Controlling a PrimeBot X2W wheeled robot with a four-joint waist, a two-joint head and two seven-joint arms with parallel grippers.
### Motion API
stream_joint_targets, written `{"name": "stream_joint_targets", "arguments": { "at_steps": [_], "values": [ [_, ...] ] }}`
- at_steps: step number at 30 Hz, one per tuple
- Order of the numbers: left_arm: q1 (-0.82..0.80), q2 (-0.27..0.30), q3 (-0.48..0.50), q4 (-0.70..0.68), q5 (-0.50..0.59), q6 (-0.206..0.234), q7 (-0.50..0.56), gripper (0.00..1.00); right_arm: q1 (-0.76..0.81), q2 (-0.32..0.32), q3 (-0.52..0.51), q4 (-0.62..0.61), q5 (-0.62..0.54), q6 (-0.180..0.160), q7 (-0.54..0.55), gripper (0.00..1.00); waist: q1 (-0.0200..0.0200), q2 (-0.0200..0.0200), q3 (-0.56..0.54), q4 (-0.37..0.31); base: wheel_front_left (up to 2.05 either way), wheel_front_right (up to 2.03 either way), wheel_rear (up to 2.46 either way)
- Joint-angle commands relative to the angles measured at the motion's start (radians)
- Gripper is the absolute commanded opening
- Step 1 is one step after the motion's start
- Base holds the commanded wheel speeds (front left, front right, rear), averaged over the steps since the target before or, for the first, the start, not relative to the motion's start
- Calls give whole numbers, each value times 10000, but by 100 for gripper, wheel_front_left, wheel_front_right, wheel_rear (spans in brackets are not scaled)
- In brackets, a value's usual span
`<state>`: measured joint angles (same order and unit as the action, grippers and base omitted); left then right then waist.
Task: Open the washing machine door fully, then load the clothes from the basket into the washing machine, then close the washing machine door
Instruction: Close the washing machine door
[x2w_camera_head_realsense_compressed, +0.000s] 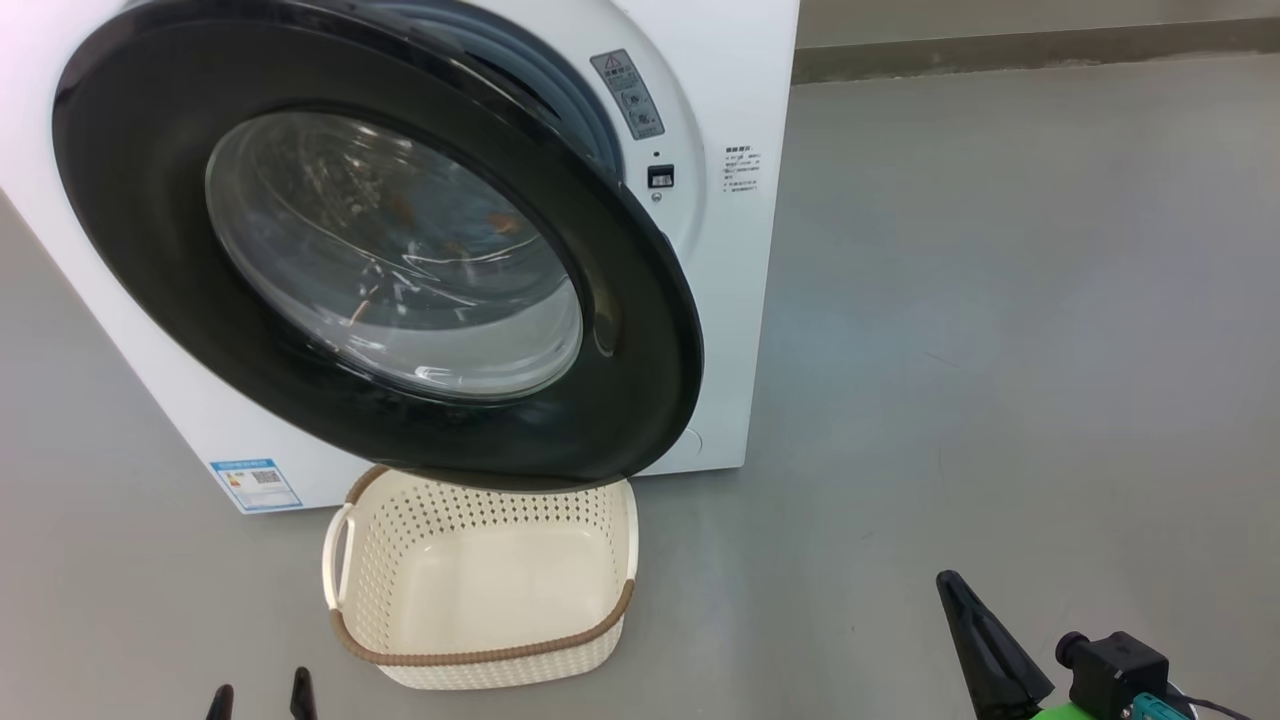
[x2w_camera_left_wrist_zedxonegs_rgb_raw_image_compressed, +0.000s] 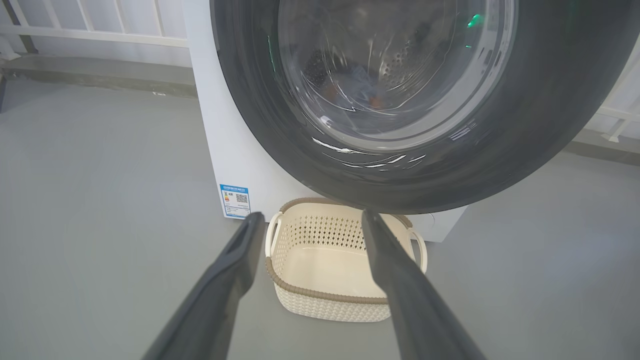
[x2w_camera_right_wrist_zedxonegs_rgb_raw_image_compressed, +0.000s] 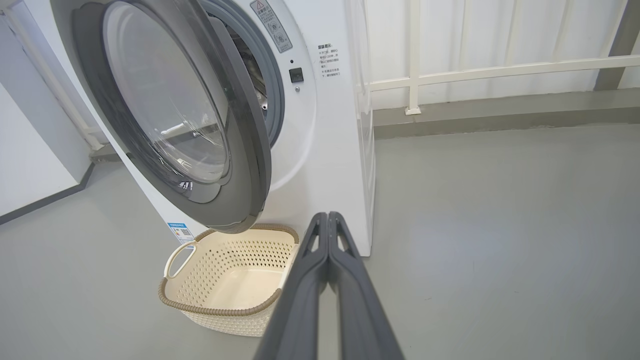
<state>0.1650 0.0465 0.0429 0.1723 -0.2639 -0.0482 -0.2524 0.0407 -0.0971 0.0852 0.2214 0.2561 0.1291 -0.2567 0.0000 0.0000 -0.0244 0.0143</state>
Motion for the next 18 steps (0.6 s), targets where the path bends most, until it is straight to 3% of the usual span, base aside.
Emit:
{"name": "stream_joint_targets", "arguments": {
  "at_steps": [1,18],
  "values": [
    [-232,38,278,-280,-57,73,-93,100,-240,-56,186,-239,-52,16,-51,0,0,0,12,15,0,0,0],
    [-229,38,-100,-437,-193,267,-93,100,-1657,-100,-514,-1186,223,16,-51,0,0,0,310,394,0,0,0]
  ]
}}
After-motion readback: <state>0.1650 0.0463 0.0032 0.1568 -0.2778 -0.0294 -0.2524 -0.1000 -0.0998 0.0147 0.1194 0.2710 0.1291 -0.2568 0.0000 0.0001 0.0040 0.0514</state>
